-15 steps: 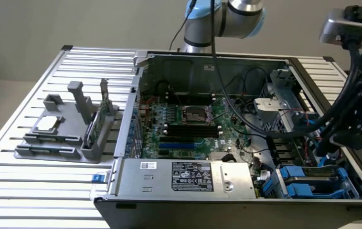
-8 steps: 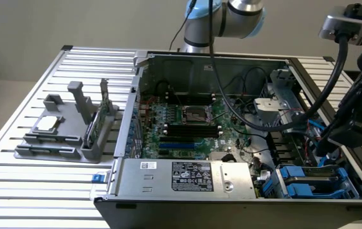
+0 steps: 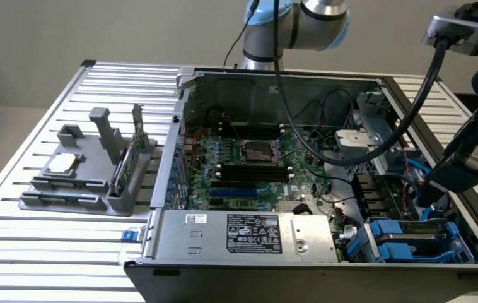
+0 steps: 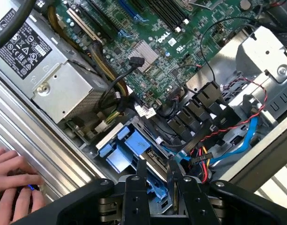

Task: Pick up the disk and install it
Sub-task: 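Insert the first disk wire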

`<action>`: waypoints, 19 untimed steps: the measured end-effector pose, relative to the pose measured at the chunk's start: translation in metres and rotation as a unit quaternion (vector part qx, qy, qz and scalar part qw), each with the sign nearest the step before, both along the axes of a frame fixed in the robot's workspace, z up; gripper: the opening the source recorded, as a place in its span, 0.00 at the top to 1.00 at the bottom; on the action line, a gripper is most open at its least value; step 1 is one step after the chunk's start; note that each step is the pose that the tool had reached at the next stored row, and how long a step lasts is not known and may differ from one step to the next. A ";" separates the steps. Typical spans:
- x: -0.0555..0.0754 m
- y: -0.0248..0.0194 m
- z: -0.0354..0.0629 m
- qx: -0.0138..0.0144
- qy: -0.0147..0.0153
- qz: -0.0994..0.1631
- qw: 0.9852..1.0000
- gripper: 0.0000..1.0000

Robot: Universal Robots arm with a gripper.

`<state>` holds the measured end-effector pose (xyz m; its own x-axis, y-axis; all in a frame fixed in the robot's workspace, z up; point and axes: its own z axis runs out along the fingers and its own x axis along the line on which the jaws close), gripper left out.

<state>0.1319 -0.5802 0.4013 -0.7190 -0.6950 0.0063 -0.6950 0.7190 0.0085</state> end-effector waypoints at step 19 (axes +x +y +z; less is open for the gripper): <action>0.000 0.0000 0.0000 0.000 0.000 -0.172 0.985 0.68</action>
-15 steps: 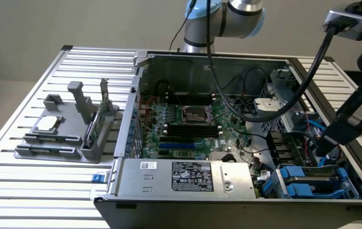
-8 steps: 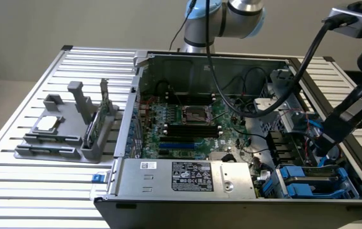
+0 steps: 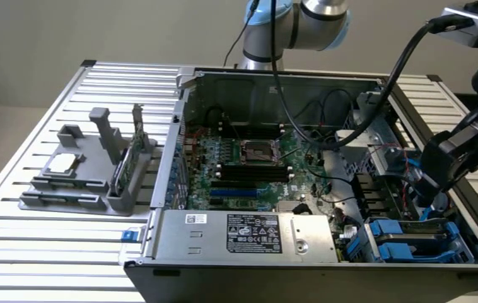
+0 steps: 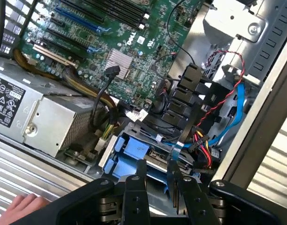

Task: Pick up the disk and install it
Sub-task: 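Insert the first disk wire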

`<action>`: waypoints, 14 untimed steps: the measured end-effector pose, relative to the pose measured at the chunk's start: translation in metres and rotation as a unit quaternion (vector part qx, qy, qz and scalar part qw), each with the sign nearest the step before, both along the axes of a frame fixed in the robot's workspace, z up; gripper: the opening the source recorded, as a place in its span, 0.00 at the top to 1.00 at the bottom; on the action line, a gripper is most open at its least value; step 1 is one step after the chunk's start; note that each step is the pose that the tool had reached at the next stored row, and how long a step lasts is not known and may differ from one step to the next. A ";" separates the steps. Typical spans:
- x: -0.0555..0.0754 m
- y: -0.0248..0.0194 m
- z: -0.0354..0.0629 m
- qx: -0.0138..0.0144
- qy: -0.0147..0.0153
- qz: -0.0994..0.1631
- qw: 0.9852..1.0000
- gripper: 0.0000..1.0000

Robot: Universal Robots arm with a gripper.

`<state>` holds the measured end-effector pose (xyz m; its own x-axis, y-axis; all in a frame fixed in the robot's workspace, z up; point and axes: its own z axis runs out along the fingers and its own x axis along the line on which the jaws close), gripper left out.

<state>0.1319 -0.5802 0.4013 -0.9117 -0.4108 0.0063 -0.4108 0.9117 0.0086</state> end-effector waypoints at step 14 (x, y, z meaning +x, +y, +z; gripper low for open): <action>0.000 0.0000 0.0000 0.000 0.000 -0.126 0.992 0.68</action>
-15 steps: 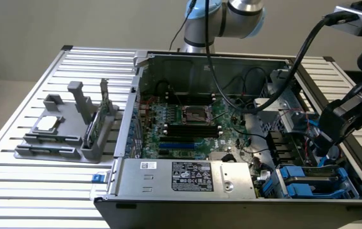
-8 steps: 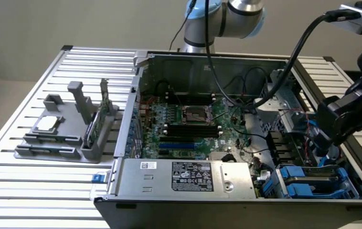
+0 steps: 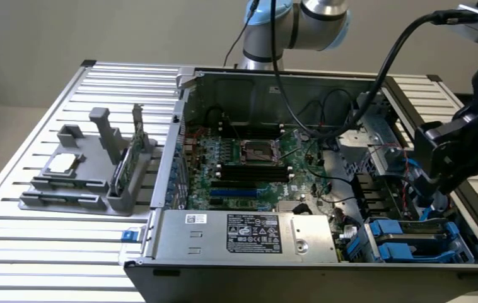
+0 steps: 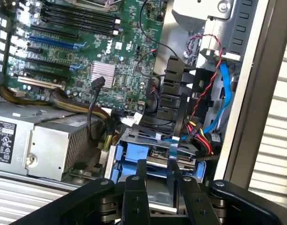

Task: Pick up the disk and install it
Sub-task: 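Insert the first disk wire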

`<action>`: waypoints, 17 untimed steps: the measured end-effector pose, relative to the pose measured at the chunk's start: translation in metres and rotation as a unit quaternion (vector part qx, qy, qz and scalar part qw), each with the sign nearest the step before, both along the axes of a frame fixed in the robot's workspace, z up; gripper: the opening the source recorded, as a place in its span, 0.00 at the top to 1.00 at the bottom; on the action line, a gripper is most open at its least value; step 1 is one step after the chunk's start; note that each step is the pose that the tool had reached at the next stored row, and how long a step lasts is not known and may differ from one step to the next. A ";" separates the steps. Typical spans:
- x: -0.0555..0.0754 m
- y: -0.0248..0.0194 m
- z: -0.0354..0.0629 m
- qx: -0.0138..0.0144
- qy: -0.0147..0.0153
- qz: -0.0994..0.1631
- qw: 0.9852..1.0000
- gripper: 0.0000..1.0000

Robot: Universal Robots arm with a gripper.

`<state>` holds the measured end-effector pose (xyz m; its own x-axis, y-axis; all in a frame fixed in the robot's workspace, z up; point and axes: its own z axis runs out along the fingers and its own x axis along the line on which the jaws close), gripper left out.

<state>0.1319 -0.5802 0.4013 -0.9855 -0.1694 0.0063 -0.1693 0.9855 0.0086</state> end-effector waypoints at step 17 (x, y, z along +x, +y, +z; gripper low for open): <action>0.000 0.0000 0.0000 0.000 0.000 -0.148 0.989 0.69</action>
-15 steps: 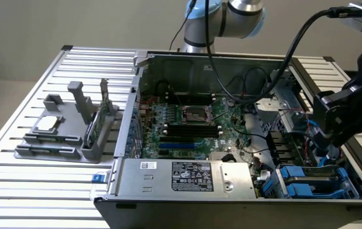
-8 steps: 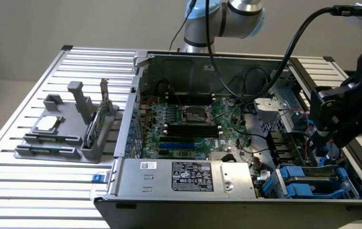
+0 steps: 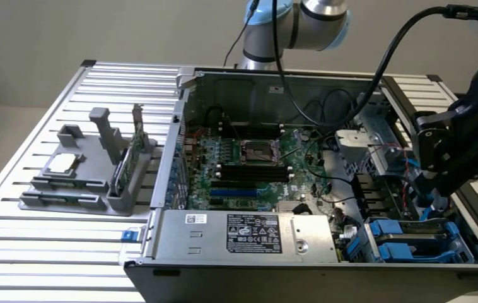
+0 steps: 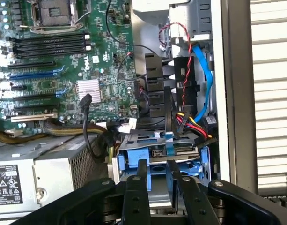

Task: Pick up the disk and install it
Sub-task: 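Insert the first disk wire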

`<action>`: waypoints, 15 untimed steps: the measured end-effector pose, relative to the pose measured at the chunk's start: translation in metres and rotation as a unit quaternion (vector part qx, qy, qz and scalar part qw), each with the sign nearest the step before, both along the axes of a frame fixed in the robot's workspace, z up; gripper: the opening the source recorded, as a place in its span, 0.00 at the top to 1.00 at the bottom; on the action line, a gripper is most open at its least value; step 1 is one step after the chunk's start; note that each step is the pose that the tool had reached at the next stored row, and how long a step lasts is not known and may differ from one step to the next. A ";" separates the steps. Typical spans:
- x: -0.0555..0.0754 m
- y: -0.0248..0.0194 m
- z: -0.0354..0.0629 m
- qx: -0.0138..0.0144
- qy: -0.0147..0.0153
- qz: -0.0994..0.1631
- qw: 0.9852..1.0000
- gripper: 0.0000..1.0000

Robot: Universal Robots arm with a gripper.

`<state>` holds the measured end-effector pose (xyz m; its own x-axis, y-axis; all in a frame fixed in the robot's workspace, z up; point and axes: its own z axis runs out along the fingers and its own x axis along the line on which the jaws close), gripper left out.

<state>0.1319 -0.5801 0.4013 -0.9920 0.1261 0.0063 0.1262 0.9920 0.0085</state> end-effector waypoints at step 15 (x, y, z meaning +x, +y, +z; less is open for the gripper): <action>0.002 0.0002 0.0000 -0.001 0.000 -0.098 0.995 0.79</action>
